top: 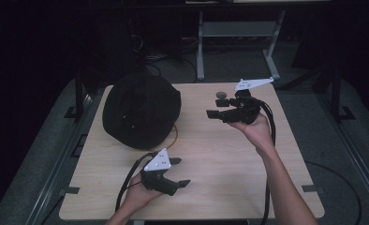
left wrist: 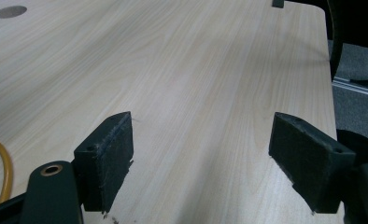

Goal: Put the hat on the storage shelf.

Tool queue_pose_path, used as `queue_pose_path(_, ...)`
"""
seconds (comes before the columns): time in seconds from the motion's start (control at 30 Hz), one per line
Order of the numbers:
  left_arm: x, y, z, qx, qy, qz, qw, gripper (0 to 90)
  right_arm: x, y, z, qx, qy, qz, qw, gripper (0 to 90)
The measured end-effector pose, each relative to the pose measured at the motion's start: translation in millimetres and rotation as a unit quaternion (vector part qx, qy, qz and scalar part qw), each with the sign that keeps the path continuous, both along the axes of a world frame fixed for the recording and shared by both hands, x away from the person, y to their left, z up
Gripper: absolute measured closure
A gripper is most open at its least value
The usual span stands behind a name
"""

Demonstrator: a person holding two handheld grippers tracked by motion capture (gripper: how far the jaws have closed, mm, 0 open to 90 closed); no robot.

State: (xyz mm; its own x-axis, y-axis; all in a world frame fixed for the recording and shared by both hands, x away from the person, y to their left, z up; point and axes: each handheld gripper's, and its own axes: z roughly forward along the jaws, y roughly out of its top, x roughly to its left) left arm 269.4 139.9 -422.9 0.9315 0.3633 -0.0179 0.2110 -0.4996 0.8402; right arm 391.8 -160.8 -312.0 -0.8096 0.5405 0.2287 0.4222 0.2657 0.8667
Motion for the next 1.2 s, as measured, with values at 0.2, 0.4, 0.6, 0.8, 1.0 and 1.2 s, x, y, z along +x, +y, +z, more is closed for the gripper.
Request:
queue_pose_path(0.2, 0.7, 0.0, -0.4, 0.003, 0.001, 0.000, 1.0000, 21.1, -6.5, -8.8, -4.0, -0.002, 0.002, -0.004, 1.0000, 30.1)
queue_pose_path(0.4, 0.2, -0.8, -1.9, -0.001, 0.005, 0.001, 1.0000, 21.0, -12.6, -16.4, -9.5, 0.000, 0.008, -0.005, 1.0000, 28.8)
queue_pose_path(0.6, 0.1, -1.4, -3.4, 0.003, 0.006, 0.001, 1.0000, 20.8, -18.5, -22.7, -16.4, -0.004, 0.013, -0.006, 0.9999, 28.2)
queue_pose_path(0.8, 0.1, -1.7, -4.2, 0.004, 0.006, 0.001, 1.0000, 20.6, -25.1, -31.8, -21.7, -0.001, 0.019, -0.012, 0.9998, 27.7)
queue_pose_path(1.0, 0.4, -0.7, -4.0, 0.004, 0.006, 0.005, 1.0000, 20.5, -33.4, -41.5, -28.3, -0.002, 0.020, -0.017, 0.9996, 27.3)
queue_pose_path(1.2, 1.3, -0.3, -4.5, 0.004, 0.006, 0.006, 1.0000, 20.3, -40.7, -52.8, -33.9, -0.004, 0.023, -0.025, 0.9994, 26.8)
